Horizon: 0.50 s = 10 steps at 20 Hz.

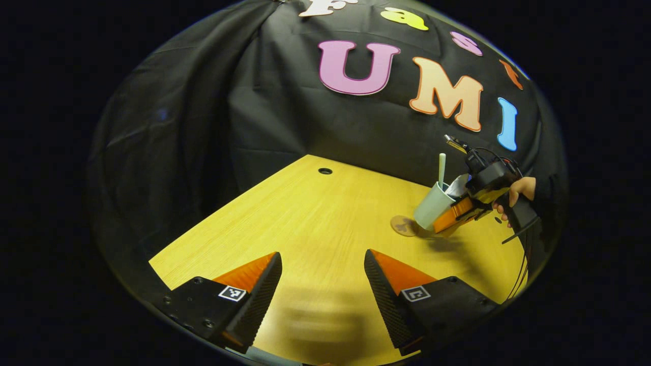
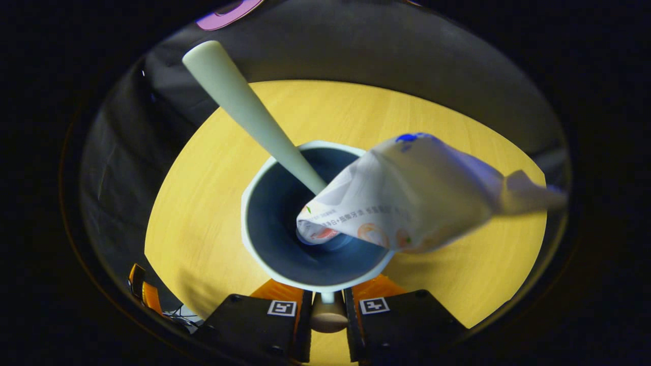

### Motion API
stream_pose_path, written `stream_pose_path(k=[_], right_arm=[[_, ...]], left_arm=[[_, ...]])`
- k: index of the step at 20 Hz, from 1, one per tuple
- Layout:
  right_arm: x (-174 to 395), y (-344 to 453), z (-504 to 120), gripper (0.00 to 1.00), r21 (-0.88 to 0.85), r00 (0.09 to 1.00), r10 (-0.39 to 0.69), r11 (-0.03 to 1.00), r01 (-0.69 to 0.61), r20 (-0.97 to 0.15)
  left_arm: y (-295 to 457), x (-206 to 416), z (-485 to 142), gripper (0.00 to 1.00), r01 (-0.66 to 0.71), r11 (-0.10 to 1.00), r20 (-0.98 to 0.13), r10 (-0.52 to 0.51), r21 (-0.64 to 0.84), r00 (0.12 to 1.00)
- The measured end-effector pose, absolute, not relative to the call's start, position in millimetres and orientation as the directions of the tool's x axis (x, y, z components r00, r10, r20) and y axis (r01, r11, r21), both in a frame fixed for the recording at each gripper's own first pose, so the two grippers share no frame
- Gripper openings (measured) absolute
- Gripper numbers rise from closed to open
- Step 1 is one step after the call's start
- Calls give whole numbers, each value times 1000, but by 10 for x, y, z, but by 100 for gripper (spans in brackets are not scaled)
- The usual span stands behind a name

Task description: Put the toothbrush and toothpaste on the desktop into the cup, then pick up the cup and place it on the coaster on the desktop.

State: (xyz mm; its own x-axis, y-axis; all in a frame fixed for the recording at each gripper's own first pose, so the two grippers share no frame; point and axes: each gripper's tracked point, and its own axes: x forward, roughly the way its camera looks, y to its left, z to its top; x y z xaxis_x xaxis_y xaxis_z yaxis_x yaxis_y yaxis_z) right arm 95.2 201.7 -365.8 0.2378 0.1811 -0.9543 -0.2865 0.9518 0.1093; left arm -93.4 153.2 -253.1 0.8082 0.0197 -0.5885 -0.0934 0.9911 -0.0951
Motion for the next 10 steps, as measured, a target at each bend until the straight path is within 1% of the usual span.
stream_pose_path(k=[1, 2, 3, 6, 7, 8, 9, 10], right_arm=[[977, 2120, -3691, 31, 106, 237, 179, 951, -291, -955], [990, 2193, -3754, 27, 91, 232, 166, 949, -300, -959], [952, 2228, -3798, 30, 74, 224, 148, 949, -307, -963], [933, 2310, -3918, 31, 45, 208, 114, 949, -311, -971], [925, 2303, -3912, 27, 41, 203, 107, 951, -307, -973], [952, 2308, -3909, 31, 34, 211, 103, 951, -309, -972], [978, 2296, -3899, 27, 23, 220, 95, 951, -310, -971], [942, 2314, -3874, 31, 23, 214, 91, 953, -301, -973]], left_arm=[[1622, -934, -2549, 94, -101, 991, -593, 30, -87, 805], [1720, -938, -2572, 94, -110, 991, -596, 42, -79, 802], [1814, -944, -2575, 94, -121, 990, -597, 52, -76, 800], [2009, -959, -2620, 94, -143, 987, -607, 68, -77, 792], [2049, -947, -2641, 94, -147, 986, -616, 72, -72, 785], [2045, -939, -2649, 94, -148, 986, -620, 73, -70, 781], [2043, -918, -2660, 94, -147, 986, -618, 71, -73, 783], [2029, -885, -2653, 94, -141, 987, -615, 64, -78, 786]])
